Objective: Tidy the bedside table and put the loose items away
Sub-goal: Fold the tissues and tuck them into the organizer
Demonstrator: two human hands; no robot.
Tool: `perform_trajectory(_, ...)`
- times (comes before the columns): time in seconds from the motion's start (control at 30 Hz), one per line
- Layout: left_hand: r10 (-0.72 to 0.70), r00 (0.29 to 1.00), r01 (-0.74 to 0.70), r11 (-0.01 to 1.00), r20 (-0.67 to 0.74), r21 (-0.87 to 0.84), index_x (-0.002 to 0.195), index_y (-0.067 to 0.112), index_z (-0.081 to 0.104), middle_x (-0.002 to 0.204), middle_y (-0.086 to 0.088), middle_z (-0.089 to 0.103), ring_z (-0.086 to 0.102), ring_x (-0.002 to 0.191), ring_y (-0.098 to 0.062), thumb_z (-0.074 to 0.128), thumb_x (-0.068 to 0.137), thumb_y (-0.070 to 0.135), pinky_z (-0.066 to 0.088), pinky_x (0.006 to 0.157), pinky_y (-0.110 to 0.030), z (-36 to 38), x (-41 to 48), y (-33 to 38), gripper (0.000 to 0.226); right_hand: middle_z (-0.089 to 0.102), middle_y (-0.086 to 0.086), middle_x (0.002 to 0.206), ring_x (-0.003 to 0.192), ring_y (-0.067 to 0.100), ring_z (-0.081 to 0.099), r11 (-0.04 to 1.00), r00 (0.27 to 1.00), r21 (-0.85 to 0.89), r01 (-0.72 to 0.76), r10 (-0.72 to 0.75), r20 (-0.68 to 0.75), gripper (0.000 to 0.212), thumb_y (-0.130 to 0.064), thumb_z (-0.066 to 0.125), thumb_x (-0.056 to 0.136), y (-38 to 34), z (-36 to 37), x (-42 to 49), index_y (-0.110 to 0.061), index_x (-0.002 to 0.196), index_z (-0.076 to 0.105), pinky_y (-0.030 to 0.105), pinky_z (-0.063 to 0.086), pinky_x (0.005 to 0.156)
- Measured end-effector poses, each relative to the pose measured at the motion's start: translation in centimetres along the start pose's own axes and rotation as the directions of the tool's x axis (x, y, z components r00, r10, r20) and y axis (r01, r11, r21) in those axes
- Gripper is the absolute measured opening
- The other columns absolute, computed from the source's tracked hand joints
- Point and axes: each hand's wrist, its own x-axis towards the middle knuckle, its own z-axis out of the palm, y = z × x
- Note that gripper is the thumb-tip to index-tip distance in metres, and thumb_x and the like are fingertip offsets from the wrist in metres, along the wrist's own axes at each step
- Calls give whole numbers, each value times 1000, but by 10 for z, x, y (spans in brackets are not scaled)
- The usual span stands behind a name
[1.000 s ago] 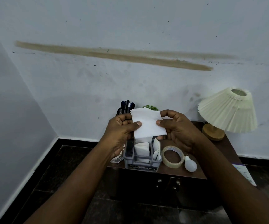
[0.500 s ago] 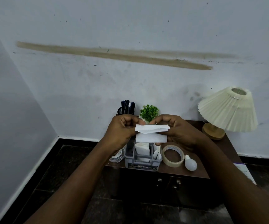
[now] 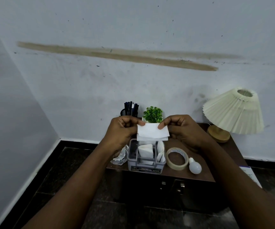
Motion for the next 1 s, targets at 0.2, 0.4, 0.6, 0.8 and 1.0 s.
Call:
perform_trajectory(0.2,-71,997,70,997,-16,-25,87,3,80,105,-16,78,75,98,-34,58,92,-10,64,77,-39,2,2,-1,26,74,20,91,82,30,67,998,998,-47,35,-37,-59,27,18,51,91,-4,3,-1,6,95,75,34,56,71)
perform_trajectory(0.4,-37,999,36,996,-10,-80,90,6,80,103,-15,78,76,93,-25,72,88,0,60,71,-32,2,3,-3,11,71,26,116,98,38,72,921,992,373,-113,127,-13,25,-19,48,103,-8,6,2,-9,124,57,48,61,78)
perform_trajectory(0.6,13,999,-9,995,-33,104,101,12,75,98,-6,79,75,90,-22,72,82,-13,62,71,-33,-1,3,-13,31,73,19,96,77,34,74,974,968,67,-215,222,-121,18,4,70,90,1,9,2,5,107,65,39,65,64)
perform_trajectory(0.8,-26,991,-75,695,128,715,111,24,68,104,7,73,70,92,-10,80,79,11,59,77,-24,-8,1,-30,36,61,-3,70,66,20,64,566,962,-824,16,-233,-141,10,-9,61,91,-4,2,1,-13,95,70,34,46,62)
perform_trajectory(1.0,-97,962,-212,319,255,924,110,21,70,109,2,70,64,98,-19,72,75,16,55,79,-36,2,-6,-46,35,70,5,82,75,23,61,451,962,-889,73,-268,-57,15,-10,58,90,-6,9,2,-16,97,69,40,49,67)
